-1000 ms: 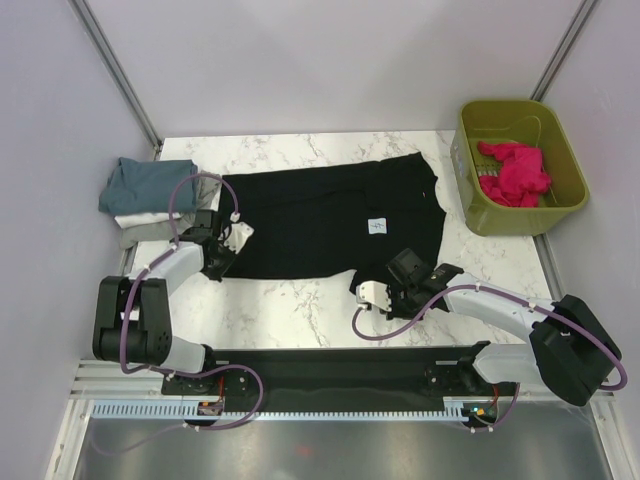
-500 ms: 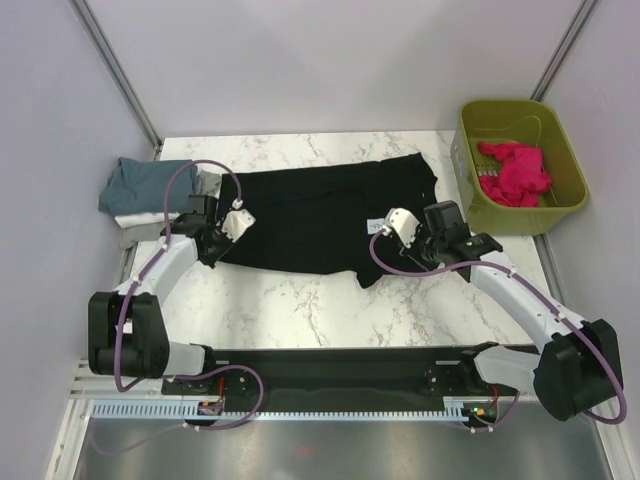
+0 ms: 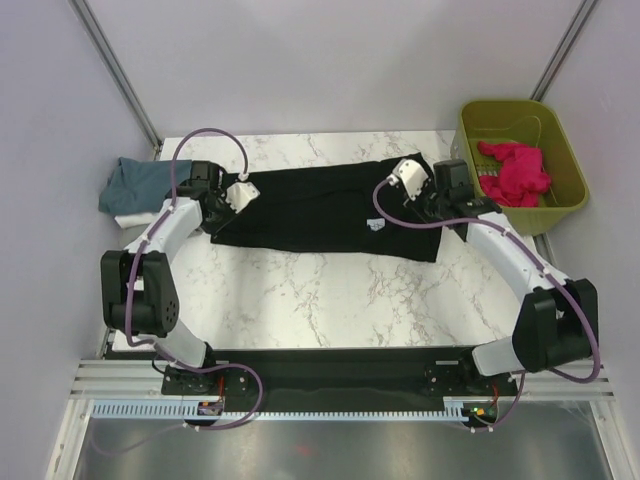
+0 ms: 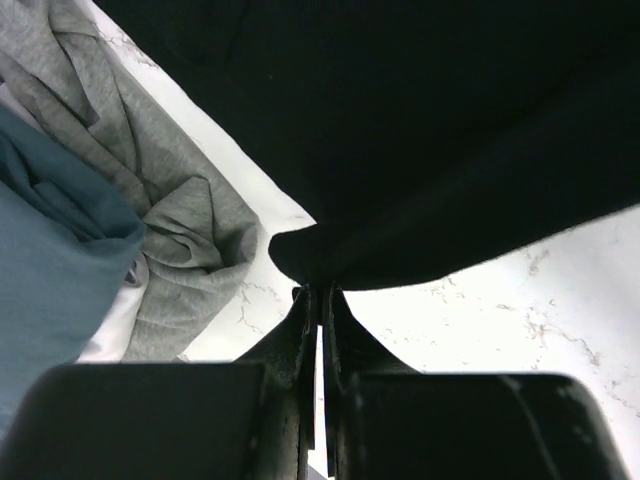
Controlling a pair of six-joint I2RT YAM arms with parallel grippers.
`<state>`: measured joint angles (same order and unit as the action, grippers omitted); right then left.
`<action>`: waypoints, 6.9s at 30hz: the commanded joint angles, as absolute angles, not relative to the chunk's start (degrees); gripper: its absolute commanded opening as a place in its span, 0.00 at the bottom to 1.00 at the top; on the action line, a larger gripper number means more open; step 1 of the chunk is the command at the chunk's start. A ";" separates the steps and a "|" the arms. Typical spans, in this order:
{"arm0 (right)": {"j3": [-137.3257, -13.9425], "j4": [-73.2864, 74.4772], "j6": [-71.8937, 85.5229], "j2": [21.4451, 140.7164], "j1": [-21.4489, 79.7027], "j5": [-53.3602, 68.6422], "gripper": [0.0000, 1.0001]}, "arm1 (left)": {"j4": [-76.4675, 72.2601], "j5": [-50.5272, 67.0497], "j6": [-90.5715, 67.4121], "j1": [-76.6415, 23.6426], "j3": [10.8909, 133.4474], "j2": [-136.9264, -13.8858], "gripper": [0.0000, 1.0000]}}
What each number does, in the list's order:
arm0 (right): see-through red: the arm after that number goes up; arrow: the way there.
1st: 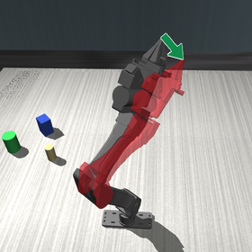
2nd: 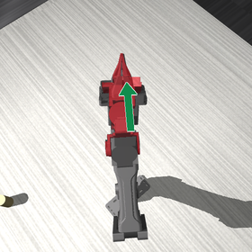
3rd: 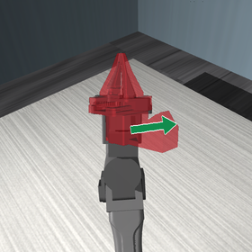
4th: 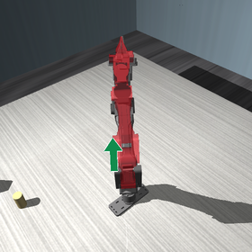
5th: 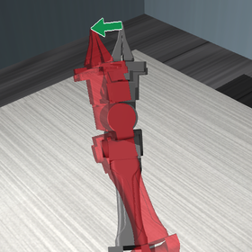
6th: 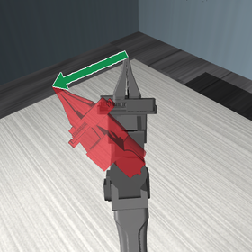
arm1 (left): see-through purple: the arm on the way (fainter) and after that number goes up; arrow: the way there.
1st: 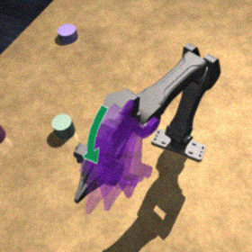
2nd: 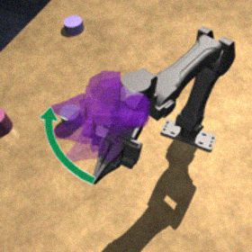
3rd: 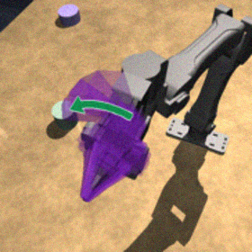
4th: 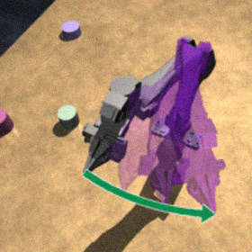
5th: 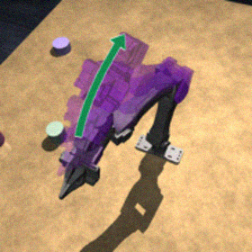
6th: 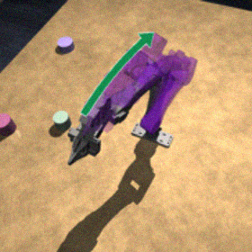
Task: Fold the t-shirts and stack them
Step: Fold the tshirt
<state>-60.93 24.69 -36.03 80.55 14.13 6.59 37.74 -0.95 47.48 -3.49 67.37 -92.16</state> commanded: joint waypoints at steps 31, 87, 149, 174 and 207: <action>-114.78 20.83 -33.85 127.18 11.51 3.26 0.21 | 46.23 -4.66 45.01 -0.62 105.64 -123.14 0.28; -120.05 23.73 4.74 144.57 10.55 15.03 0.74 | 53.08 8.71 21.62 -13.18 85.35 -116.29 0.66; -110.12 20.92 15.12 137.02 12.92 12.04 0.80 | 46.76 0.79 31.11 -12.13 88.78 -119.37 0.65; -123.22 18.46 16.08 145.28 17.66 13.80 0.80 | 47.02 2.37 30.15 -29.61 71.11 -103.10 0.65; -118.83 18.37 12.39 138.87 18.90 12.48 0.82 | 53.26 -3.96 21.53 -28.20 76.99 -93.95 0.63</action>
<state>-119.42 17.78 13.19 142.91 18.48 12.60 48.29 -0.69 27.11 -26.68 75.57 -93.08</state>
